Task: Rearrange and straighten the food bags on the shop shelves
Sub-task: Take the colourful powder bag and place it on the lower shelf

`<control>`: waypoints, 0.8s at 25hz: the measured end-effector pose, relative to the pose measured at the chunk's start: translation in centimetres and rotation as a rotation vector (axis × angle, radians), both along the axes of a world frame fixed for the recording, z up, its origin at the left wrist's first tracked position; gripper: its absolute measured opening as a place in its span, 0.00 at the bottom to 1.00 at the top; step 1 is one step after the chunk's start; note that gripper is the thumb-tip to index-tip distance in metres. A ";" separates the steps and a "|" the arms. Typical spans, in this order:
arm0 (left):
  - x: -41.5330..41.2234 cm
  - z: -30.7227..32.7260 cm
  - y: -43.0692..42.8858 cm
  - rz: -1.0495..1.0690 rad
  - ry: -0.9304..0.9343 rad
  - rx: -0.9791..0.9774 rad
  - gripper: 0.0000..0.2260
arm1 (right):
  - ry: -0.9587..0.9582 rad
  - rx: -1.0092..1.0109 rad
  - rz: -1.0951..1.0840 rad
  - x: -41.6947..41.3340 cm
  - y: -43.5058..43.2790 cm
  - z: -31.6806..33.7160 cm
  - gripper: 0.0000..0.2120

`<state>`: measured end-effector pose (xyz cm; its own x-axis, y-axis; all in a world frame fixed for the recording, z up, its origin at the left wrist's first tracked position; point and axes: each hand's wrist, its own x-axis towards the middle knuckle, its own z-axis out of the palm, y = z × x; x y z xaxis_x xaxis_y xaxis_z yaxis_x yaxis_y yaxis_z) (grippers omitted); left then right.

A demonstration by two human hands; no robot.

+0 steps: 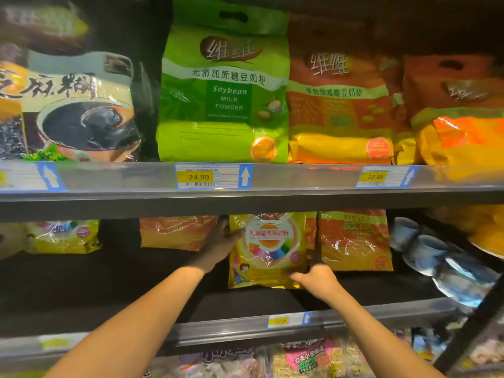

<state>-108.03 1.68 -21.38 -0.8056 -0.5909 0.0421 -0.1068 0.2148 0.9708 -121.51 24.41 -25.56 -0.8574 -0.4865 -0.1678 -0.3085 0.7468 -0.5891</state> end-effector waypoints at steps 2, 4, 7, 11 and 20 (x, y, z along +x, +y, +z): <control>0.0 -0.1 0.1 0.011 0.006 0.006 0.08 | 0.005 0.016 0.010 -0.2 -0.2 -0.1 0.23; 0.0 -0.1 0.2 0.017 0.012 0.013 0.08 | 0.003 0.030 0.016 -0.4 -0.3 -0.1 0.23; 0.2 -0.1 0.2 0.019 0.025 0.023 0.07 | -0.007 -0.057 0.020 -0.4 -0.4 0.0 0.20; 1.4 0.1 0.4 0.005 0.066 0.017 0.08 | 0.045 -0.082 0.052 0.2 0.0 0.5 0.24; 6.7 2.7 0.0 0.095 0.084 0.033 0.02 | 0.152 -0.236 0.110 4.1 -0.3 3.0 0.33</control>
